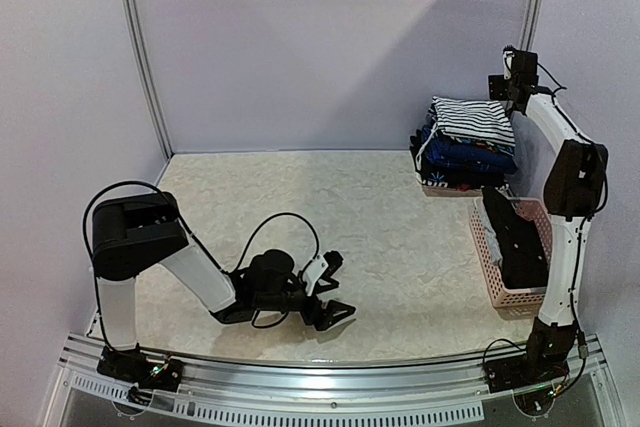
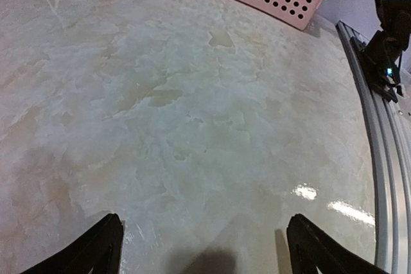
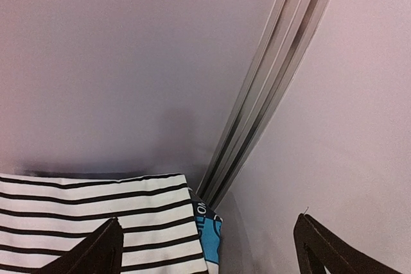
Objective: Fold and stack the mixed laundry pile
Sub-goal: Place the square-folded tank top at the corner of the board, then adjust the square-folded tank top at the corner of the board.
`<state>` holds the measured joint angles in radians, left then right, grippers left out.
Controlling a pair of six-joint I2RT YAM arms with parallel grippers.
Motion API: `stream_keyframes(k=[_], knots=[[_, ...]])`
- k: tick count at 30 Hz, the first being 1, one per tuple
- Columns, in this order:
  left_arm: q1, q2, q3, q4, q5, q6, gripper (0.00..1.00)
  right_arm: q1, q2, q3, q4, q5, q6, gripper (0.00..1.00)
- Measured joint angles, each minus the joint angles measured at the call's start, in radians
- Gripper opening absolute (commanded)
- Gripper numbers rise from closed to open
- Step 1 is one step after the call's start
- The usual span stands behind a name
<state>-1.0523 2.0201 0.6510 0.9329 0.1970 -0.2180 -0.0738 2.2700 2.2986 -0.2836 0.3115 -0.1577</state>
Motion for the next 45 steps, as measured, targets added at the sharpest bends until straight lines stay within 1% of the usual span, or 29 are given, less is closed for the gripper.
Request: stream_keyframes(k=[13,22,31,38,42,45], knots=[[0.000,0.000,-0.015,0.027,-0.003,-0.019,0.90,0.013,-0.138,-0.147,0.007,-0.013,0.024,0.96],[0.001,0.000,-0.015,0.027,-0.003,-0.019,0.90,0.016,-0.222,-0.233,0.029,-0.117,0.081,0.94],[0.001,0.000,-0.014,0.026,-0.002,-0.023,0.90,0.016,-0.238,-0.261,0.050,-0.329,0.172,0.87],[0.002,0.000,-0.012,0.024,-0.002,-0.024,0.90,0.016,-0.233,-0.266,0.055,-0.438,0.225,0.77],[0.002,0.000,-0.008,0.019,-0.002,-0.025,0.90,0.016,-0.192,-0.237,0.055,-0.478,0.241,0.71],[0.002,0.001,0.002,0.006,-0.002,-0.027,0.90,0.016,-0.132,-0.189,0.043,-0.502,0.254,0.67]])
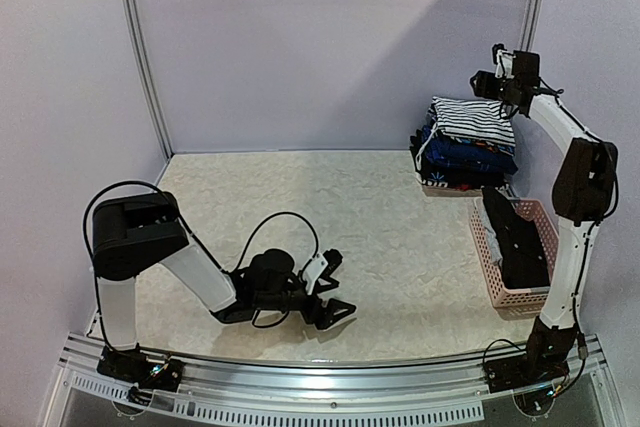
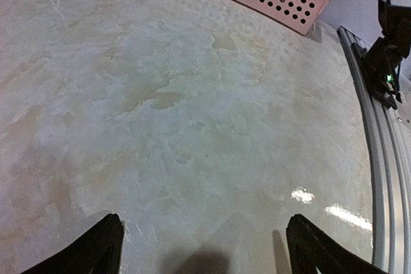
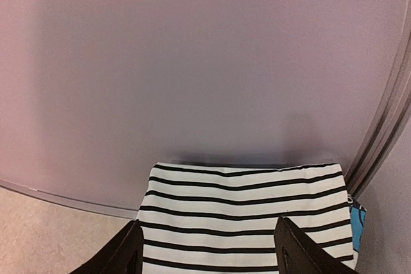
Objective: Fold and stack the mixed laundry pile
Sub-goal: Adjust the square-folded tank top at the corner of the board.
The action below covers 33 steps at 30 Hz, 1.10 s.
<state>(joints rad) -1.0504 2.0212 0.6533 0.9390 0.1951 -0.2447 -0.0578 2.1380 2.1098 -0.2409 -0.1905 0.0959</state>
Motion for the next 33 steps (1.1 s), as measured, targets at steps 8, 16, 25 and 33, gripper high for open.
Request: stream_keyframes(k=[8,16,25,33], knots=[[0.002,0.002,0.015,-0.016,0.000,-0.005,0.90,0.000,0.100,0.050,-0.026,-0.022,0.012,0.63],[0.004,0.003,0.016,-0.016,0.000,-0.012,0.89,-0.016,0.228,0.191,-0.039,-0.019,0.021,0.62],[0.006,0.033,0.057,-0.017,0.000,-0.020,0.89,-0.052,0.385,0.317,-0.029,0.010,0.052,0.70],[0.008,0.035,0.084,-0.052,0.000,-0.021,0.89,-0.077,0.423,0.319,-0.019,-0.004,0.089,0.78]])
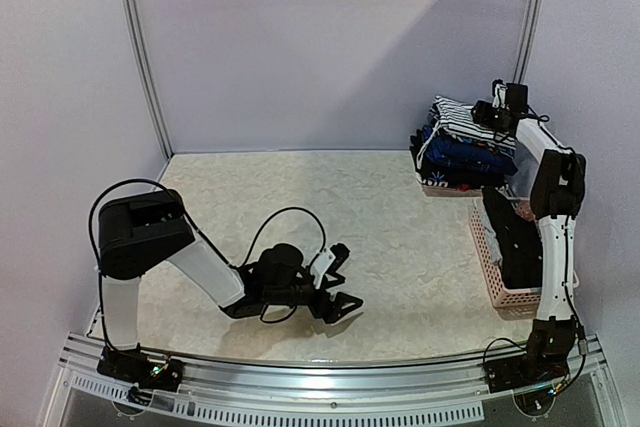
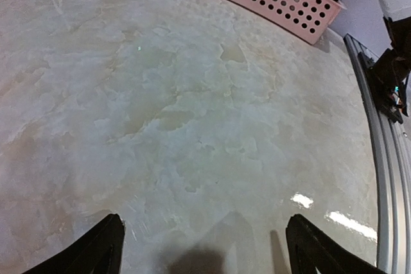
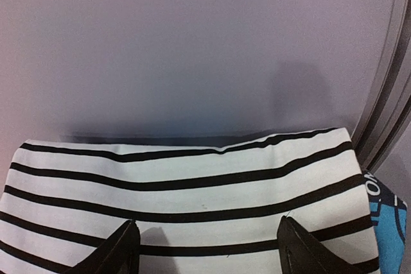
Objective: Fold and stack the mixed laundry pile
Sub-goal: Adjust the square-folded tank top at the corner of the board.
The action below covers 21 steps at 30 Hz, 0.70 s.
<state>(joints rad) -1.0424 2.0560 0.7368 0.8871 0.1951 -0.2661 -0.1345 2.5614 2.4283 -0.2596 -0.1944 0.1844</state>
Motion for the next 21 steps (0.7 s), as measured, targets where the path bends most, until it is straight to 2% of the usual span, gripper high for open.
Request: stream_keyframes(k=[11,21], knots=[[0.001,0.000,-0.001,0.002,0.004,-0.005,0.89,-0.004,-0.023,-0.007,-0.019,-0.056,0.020,0.87],[0.002,-0.016,-0.037,0.023,0.000,-0.008,0.89,0.058,-0.286,-0.139,-0.053,-0.035,0.020,0.91]])
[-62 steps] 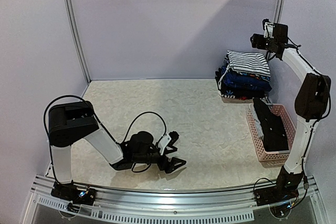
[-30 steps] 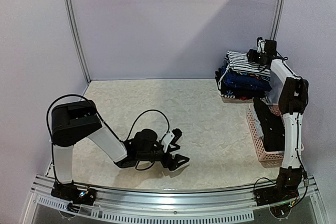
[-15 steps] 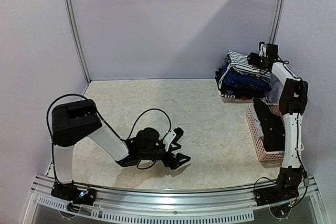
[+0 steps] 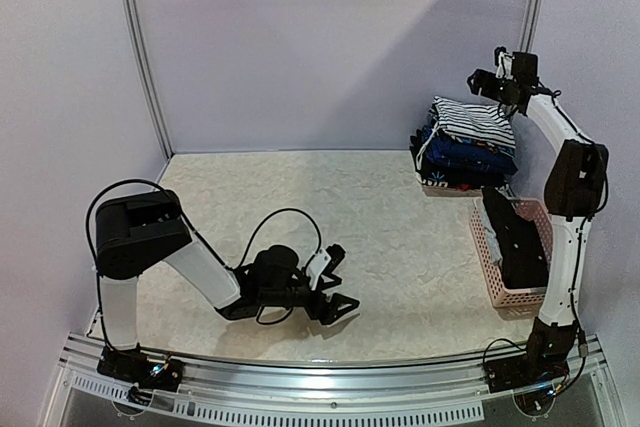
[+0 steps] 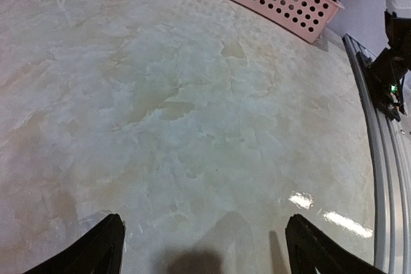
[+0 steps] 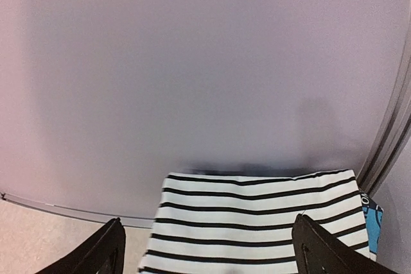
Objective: Fold and stack the mixed laundry pile
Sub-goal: Adjust the square-folded tank top at the corner of the board, then pick up the crumpled shirt from the bin.
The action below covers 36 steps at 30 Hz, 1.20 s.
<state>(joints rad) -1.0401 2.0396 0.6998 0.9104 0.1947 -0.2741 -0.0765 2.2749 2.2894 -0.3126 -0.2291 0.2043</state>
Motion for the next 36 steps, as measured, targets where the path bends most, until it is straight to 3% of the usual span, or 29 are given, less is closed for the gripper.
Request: stream_keyframes(k=[5,18,27,36], knots=[[0.000,-0.022,-0.020,-0.014,-0.013,0.000,0.89,0.060,-0.160,-0.146,0.004,0.032,0.005,0.91],[0.003,-0.112,-0.027,-0.154,-0.035,0.017,0.89,0.175,-0.529,-0.742,-0.067,0.167,0.129,0.93],[0.006,-0.116,0.011,-0.218,-0.046,0.036,0.89,0.271,-0.826,-1.032,-0.100,0.282,0.185,0.94],[0.018,-0.116,0.016,-0.232,-0.048,0.039,0.89,0.288,-1.023,-1.339,-0.117,0.354,0.317,0.95]])
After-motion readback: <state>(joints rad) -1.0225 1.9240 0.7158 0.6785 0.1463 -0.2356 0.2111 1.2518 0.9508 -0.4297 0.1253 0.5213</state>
